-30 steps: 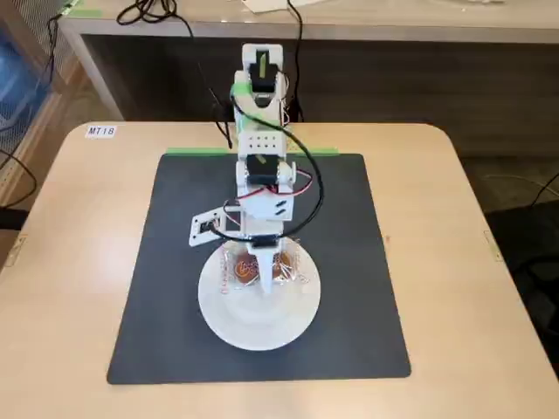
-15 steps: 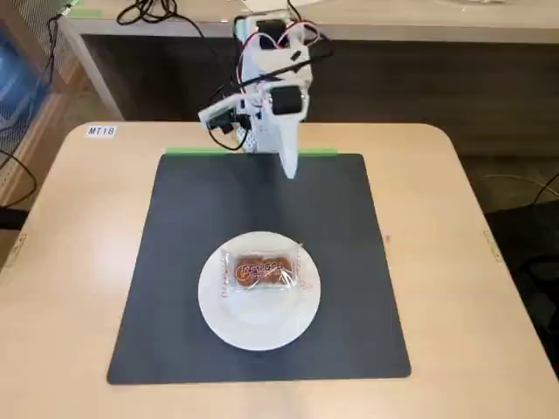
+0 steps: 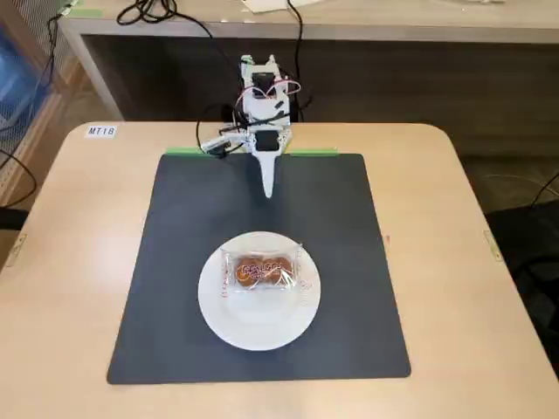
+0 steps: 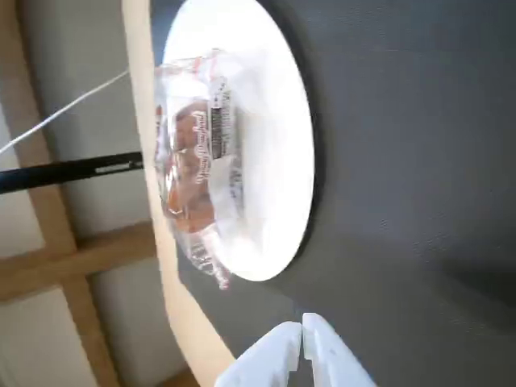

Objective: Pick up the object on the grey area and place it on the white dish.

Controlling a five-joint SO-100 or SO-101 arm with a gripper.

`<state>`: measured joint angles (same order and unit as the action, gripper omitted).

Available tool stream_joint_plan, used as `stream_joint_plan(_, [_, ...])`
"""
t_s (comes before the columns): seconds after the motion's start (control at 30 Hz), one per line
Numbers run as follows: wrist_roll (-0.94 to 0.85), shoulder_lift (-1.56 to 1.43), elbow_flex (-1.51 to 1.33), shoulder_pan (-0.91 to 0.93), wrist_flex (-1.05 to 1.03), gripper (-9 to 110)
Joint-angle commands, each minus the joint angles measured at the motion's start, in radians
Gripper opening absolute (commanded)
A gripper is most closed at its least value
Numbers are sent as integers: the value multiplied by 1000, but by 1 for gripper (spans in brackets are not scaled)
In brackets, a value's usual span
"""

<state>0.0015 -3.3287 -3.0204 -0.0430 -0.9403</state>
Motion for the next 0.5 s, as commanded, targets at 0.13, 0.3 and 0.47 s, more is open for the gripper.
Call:
stream_joint_plan(0.13, [-34, -23, -84, 6, -23, 0])
stream_joint_plan(0.3, [-43, -23, -107, 6, -18, 0])
stream_joint_plan(0.47, [-46, -23, -127, -2, -12, 0])
